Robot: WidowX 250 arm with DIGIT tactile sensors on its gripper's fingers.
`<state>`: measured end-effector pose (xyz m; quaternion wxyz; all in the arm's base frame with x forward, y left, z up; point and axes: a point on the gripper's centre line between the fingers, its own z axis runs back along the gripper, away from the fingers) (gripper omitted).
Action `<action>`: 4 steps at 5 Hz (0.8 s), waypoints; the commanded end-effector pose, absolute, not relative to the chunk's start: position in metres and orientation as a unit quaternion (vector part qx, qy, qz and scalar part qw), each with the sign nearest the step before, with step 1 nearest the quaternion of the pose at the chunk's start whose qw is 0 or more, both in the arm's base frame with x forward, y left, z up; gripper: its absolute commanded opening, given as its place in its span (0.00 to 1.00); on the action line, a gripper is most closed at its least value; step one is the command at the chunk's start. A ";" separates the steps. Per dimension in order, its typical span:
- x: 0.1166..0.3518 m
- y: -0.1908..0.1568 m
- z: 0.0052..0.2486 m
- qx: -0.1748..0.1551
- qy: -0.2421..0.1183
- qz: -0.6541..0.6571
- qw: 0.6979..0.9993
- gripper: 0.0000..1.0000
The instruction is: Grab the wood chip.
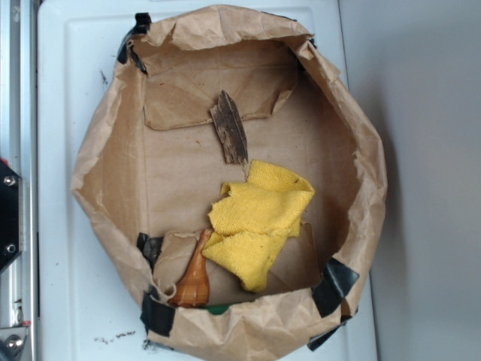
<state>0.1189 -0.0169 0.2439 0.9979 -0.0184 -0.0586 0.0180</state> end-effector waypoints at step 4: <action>0.264 0.021 0.185 -0.015 -0.051 0.239 0.970 1.00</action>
